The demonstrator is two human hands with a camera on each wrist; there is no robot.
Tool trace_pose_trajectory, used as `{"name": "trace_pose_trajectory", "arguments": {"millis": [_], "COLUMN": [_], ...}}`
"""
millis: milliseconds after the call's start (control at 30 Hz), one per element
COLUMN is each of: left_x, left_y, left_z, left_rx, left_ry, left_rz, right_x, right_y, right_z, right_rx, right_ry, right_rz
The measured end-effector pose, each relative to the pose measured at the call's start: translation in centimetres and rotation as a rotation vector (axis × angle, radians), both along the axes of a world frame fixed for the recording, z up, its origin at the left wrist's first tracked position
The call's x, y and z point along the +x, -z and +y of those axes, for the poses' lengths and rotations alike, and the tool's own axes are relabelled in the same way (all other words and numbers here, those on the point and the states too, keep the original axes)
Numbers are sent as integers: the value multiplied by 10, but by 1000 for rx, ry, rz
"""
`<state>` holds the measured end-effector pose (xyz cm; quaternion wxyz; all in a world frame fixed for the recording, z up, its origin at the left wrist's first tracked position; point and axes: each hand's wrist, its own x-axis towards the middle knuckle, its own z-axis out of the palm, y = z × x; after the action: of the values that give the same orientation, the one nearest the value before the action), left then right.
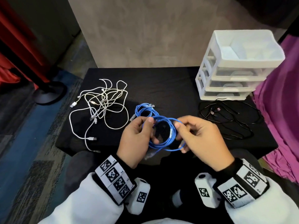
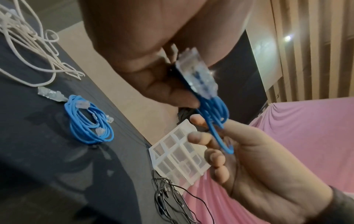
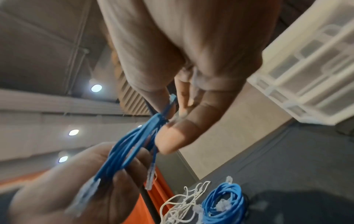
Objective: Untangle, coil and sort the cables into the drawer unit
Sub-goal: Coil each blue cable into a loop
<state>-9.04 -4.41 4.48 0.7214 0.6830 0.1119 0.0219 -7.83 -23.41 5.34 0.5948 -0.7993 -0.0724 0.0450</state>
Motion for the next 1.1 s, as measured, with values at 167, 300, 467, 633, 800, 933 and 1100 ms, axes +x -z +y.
{"name": "trace_pose_trajectory", "arguments": {"millis": [167, 300, 467, 633, 800, 933, 1100], "left_x": [0, 4, 5, -1, 1, 2, 5], "left_y": [-7, -12, -8, -8, -2, 2, 8], "left_z": [3, 4, 3, 8, 16, 12, 4], "left_rx": [47, 102, 13, -22, 81, -3, -384], "left_ry": [150, 224, 265, 321, 464, 399, 84], "left_rz": [-66, -75, -44, -58, -7, -5, 136], "right_x": [2, -2, -2, -2, 1, 2, 10], "right_y": [-1, -6, -7, -5, 3, 7, 10], "right_z": [2, -3, 4, 5, 5, 13, 20], "right_rx": [343, 622, 750, 679, 424, 440, 655], "right_ry": [-152, -369, -384, -413, -426, -262, 31], "right_rz": [272, 364, 482, 527, 426, 295, 256]}}
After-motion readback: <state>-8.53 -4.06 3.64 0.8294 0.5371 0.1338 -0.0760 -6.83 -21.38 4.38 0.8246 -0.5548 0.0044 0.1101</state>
